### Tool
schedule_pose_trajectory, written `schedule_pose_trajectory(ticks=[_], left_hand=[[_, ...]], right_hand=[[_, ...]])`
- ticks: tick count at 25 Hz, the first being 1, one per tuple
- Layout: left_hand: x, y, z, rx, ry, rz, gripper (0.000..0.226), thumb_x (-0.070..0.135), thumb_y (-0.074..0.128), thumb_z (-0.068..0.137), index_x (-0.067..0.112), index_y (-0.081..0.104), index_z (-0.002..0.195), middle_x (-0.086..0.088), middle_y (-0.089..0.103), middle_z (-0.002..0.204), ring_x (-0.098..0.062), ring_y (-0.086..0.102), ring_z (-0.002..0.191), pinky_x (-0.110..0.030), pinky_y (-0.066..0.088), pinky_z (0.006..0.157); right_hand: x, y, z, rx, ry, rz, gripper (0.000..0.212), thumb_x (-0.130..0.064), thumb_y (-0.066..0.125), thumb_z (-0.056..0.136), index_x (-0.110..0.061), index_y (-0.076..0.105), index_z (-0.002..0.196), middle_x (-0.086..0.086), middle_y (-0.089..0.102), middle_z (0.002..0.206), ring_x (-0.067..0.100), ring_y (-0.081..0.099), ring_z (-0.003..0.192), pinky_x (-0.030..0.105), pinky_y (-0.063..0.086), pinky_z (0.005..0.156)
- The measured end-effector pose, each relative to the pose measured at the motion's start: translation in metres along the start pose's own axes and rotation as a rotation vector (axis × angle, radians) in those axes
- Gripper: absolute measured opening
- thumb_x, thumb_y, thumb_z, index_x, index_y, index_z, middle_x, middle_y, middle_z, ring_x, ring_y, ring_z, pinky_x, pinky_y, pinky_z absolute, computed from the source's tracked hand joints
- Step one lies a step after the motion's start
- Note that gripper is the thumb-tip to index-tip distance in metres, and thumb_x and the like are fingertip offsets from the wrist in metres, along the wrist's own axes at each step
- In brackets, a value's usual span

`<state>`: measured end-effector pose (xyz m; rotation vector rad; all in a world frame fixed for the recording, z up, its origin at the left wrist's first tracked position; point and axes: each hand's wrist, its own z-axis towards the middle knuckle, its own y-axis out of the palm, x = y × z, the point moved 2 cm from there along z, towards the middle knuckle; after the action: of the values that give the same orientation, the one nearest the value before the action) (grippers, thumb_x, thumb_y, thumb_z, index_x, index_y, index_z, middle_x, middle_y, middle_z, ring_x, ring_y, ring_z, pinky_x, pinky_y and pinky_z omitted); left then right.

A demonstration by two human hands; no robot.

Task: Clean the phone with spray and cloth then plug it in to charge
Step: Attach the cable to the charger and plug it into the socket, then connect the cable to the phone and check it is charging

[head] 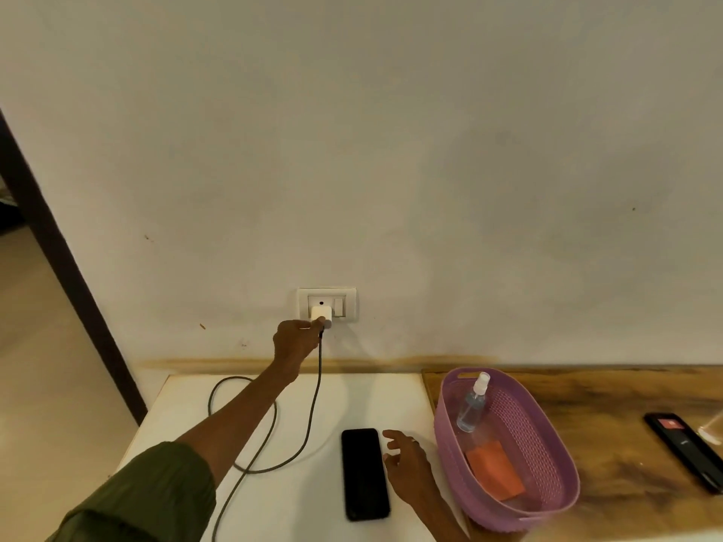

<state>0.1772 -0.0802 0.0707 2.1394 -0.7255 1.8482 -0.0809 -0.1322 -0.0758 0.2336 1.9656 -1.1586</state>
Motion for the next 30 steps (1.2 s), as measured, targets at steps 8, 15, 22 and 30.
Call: schedule_pose_trajectory(ticks=[8, 15, 22, 30], left_hand=[[-0.111, -0.076, -0.107, -0.517, 0.654, 0.694, 0.006, 0.03, 0.065, 0.093, 0.031, 0.069, 0.097, 0.015, 0.067, 0.089, -0.001, 0.062, 0.076, -0.016, 0.05, 0.071], [-0.16, -0.118, -0.165, -0.997, 0.409, 1.136, 0.054, 0.074, 0.071, 0.065, 0.032, 0.066, 0.099, 0.022, 0.056, 0.09, -0.004, 0.057, 0.09, -0.026, 0.047, 0.08], [-0.174, -0.092, -0.175, -0.981, 0.349, 1.114, 0.019, 0.018, 0.059, 0.085, 0.019, 0.072, 0.099, -0.001, 0.073, 0.104, -0.018, 0.067, 0.095, -0.021, 0.05, 0.078], [-0.179, -0.083, -0.164, -0.721, 0.204, 0.862, 0.006, 0.023, 0.059, 0.086, 0.024, 0.056, 0.091, 0.006, 0.06, 0.096, -0.006, 0.055, 0.065, -0.01, 0.044, 0.058]], right_hand=[[-0.024, 0.018, -0.037, 0.01, 0.078, -0.19, 0.054, -0.04, 0.035, 0.102, -0.011, 0.028, 0.147, 0.015, 0.041, 0.144, 0.028, 0.044, 0.132, 0.034, 0.034, 0.11], [-0.039, 0.039, -0.057, 0.044, 0.124, -0.327, 0.073, -0.048, 0.044, 0.096, -0.01, 0.015, 0.151, 0.017, 0.034, 0.146, 0.033, 0.036, 0.133, 0.041, 0.04, 0.106], [-0.04, 0.052, -0.06, 0.084, 0.16, -0.467, 0.098, -0.059, 0.06, 0.082, -0.008, 0.011, 0.151, 0.015, 0.03, 0.148, 0.03, 0.036, 0.133, 0.039, 0.043, 0.104], [-0.037, 0.052, -0.043, -0.007, 0.325, -0.408, 0.114, -0.056, 0.075, 0.07, -0.009, 0.008, 0.15, 0.019, 0.019, 0.153, 0.037, 0.033, 0.137, 0.046, 0.038, 0.109]])
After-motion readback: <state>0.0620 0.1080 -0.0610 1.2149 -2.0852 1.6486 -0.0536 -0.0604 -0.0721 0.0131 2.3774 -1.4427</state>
